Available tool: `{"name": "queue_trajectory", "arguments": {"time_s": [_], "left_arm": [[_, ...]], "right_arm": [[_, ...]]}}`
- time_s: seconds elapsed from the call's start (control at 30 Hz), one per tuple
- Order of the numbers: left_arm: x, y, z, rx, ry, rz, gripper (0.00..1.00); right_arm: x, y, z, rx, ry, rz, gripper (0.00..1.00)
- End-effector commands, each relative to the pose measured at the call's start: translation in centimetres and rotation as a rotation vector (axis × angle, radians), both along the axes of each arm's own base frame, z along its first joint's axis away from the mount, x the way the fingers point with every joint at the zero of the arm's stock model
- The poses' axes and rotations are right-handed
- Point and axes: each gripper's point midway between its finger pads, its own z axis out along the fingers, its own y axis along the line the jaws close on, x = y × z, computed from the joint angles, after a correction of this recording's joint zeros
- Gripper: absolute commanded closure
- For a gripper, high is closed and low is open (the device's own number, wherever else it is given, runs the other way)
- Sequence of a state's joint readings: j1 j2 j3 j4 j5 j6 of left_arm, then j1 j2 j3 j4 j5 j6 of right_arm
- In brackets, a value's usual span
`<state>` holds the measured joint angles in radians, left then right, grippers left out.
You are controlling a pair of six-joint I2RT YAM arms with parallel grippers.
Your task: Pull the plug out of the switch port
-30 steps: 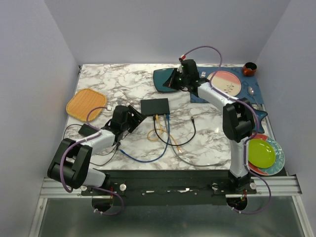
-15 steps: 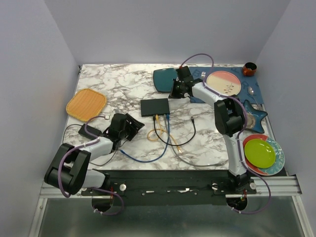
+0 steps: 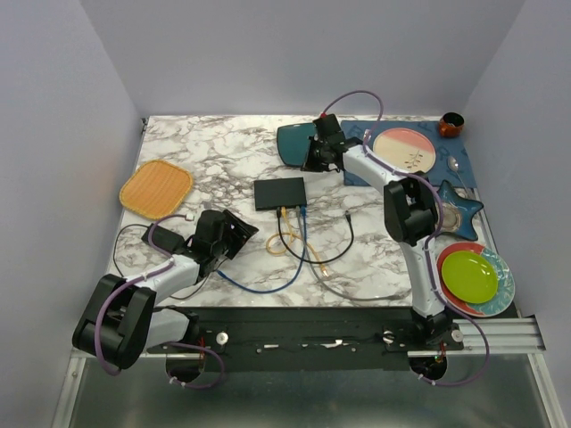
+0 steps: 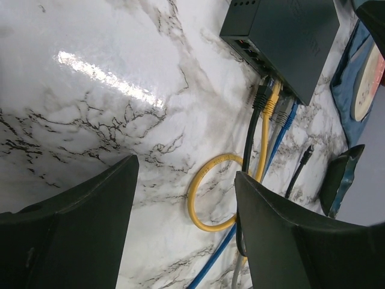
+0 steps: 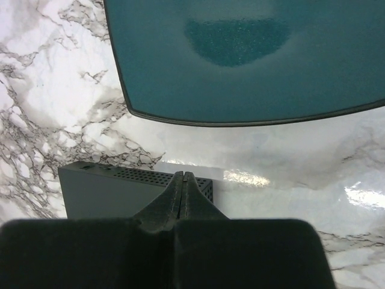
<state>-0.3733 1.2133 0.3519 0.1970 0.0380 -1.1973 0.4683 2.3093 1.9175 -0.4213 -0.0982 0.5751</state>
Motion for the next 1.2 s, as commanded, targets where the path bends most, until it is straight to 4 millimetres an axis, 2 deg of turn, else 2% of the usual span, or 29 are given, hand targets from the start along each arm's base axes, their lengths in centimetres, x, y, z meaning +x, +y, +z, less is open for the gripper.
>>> {"name": "queue_trajectory", "arguments": {"time_s": [0.0, 0.07, 0.13, 0.17, 0.23, 0.37, 0.43, 0.47, 0.5, 0.6, 0.63, 0.7, 0.73, 0.9, 1.03, 1.07, 1.13, 1.17], "left_arm": [[-0.2, 0.3, 0.1, 0.01, -0.004, 0.003, 0.23], [-0.3, 0.3, 0.1, 0.016, -0.002, 0.002, 0.23], [-0.4, 0.4, 0.2, 0.019, -0.003, 0.001, 0.23], [-0.3, 0.5, 0.1, 0.022, -0.003, 0.007, 0.23], [-0.4, 0.6, 0.2, 0.028, -0.004, 0.006, 0.23], [-0.5, 0.8, 0.2, 0.03, -0.004, 0.012, 0.23], [-0.4, 0.7, 0.2, 0.028, -0.001, 0.013, 0.23], [-0.5, 0.7, 0.1, 0.03, 0.001, 0.012, 0.23], [-0.5, 0.6, 0.0, 0.028, 0.005, 0.011, 0.23], [-0.3, 0.6, -0.2, 0.025, 0.011, 0.014, 0.22], [-0.3, 0.5, -0.3, 0.023, 0.014, 0.015, 0.23], [-0.2, 0.4, -0.4, 0.019, 0.017, 0.013, 0.22], [-0.1, 0.4, -0.5, 0.018, 0.017, 0.015, 0.22], [0.4, 0.2, -0.8, 0.02, 0.023, 0.017, 0.22], [1.3, -0.1, 0.3, 0.016, -0.001, 0.011, 0.22], [1.4, -0.1, 0.4, 0.021, -0.004, 0.012, 0.22], [1.7, 0.0, 1.0, 0.026, -0.022, 0.014, 0.19], [1.8, -0.1, 1.2, 0.031, -0.029, 0.008, 0.18]], "right_arm": [[-1.1, 1.1, -2.2, -0.026, 0.059, 0.027, 0.99], [-1.0, 1.5, -2.0, -0.025, 0.056, 0.036, 0.99], [-1.2, 1.7, -2.9, -0.037, 0.082, 0.046, 0.99], [-0.9, 2.0, -2.5, -0.031, 0.073, 0.05, 0.99], [-1.3, 2.1, -3.4, -0.04, 0.102, 0.061, 0.99], [-2.0, 2.0, -3.8, -0.048, 0.118, 0.07, 0.99], [-2.9, 1.4, -4.7, -0.062, 0.14, 0.068, 0.99], [-3.2, 1.3, -4.0, -0.058, 0.134, 0.068, 0.99], [-4.3, 0.7, -5.2, -0.072, 0.166, 0.062, 0.99], [-5.0, 0.3, -4.2, -0.052, 0.142, 0.049, 0.99], [-5.8, -0.1, -5.1, -0.058, 0.16, 0.045, 0.99], [-6.3, -0.4, -4.5, -0.046, 0.16, 0.028, 0.99], [-6.8, -0.6, -5.0, -0.043, 0.167, 0.029, 0.99], [-7.0, -0.8, -4.3, -0.032, 0.151, 0.013, 0.99], [-5.4, -2.7, -1.4, -0.074, 0.059, -0.069, 0.99], [-5.1, -2.8, 0.9, -0.051, 0.02, -0.073, 0.98], [-4.5, -3.7, 3.0, -0.069, -0.043, -0.108, 0.96], [-4.5, -3.6, 5.6, -0.038, -0.094, -0.106, 0.96]]}}
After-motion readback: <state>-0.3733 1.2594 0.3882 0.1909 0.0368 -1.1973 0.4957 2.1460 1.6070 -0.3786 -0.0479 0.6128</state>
